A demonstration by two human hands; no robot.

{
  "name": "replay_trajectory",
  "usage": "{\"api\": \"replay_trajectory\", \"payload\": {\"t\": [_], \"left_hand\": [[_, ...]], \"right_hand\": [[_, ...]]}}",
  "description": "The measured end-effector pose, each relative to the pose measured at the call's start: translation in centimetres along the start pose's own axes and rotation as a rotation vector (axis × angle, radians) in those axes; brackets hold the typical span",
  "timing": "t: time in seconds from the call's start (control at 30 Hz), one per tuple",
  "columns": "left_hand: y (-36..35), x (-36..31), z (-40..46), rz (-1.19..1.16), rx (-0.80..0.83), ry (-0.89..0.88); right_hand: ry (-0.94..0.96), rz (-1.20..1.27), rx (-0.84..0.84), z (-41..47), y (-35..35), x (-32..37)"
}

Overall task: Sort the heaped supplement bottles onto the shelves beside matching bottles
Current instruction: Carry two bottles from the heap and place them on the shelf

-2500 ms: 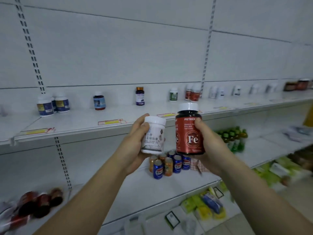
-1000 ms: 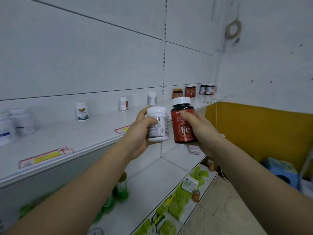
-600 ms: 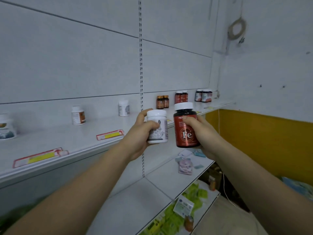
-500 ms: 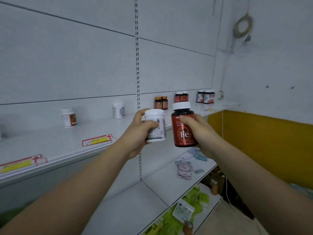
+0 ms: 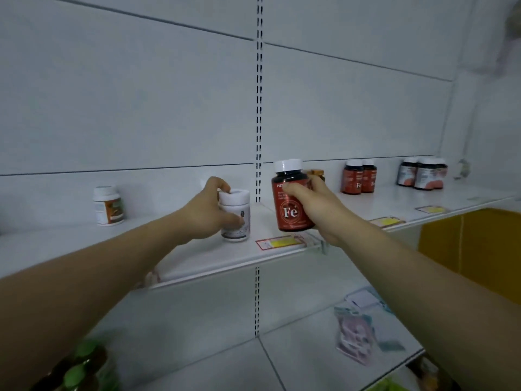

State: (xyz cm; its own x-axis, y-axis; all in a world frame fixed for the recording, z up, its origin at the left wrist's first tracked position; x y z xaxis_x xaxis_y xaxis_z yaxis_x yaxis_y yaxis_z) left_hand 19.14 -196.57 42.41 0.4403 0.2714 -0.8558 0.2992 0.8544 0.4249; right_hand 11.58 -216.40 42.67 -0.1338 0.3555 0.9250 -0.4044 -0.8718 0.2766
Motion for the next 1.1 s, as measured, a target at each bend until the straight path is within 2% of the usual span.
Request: {"api": "replay_trajectory", "payload": {"t": [0.17, 0.33, 0.47, 0.67, 0.83, 0.93, 1.0, 1.1], "left_hand": [[-0.3, 2.2, 3.9, 0.192, -0.068, -0.010], [-0.6, 3.2, 7.4, 0.602, -0.183, -0.166], [-1.4, 3.6, 9.9, 0.767, -0.254, -0.087], [-2.6, 4.0, 12.2, 0.789, -0.333, 0.035], [-3.4, 4.0, 12.9, 0.906, -0.399, 0.128], [-3.7, 3.2, 12.9, 0.959, -0.376, 0.182], [-3.9, 2.3, 12.5, 0.951, -0.377, 0.177], [-5.3, 0.4, 11.1, 0.802, -0.371, 0.073]], "right_hand": [[-0.039, -0.055, 0.097, 5.7, -0.9, -2.4], [-0.008, -0.159, 0.236, 10.3, -1.0, -3.7], [0.017, -0.189, 0.301, 13.3, -0.5, -5.2], [0.087, -0.124, 0.406, 15.2, 0.4, -6.2], [0.116, -0.101, 0.402, 15.3, 0.4, -6.5], [0.118, -0.118, 0.387, 15.0, 0.5, -6.2], [0.110, -0.132, 0.361, 14.8, 0.6, -5.9], [0.099, -0.170, 0.310, 14.7, 1.7, -5.2]]}}
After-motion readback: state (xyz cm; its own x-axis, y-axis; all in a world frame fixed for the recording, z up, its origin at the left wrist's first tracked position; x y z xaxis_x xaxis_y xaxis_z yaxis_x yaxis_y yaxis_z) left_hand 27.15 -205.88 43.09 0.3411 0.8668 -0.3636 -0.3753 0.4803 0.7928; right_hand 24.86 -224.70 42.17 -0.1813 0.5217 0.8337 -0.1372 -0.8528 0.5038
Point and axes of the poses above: each hand's wrist, its own z-axis towards the middle knuckle, its own y-axis out of the back of the hand, x = y × z, the point moved 1 cm from there along z, towards the middle knuckle, and after that the axes turned 11 degrees about -z, right-handed, at the moved point
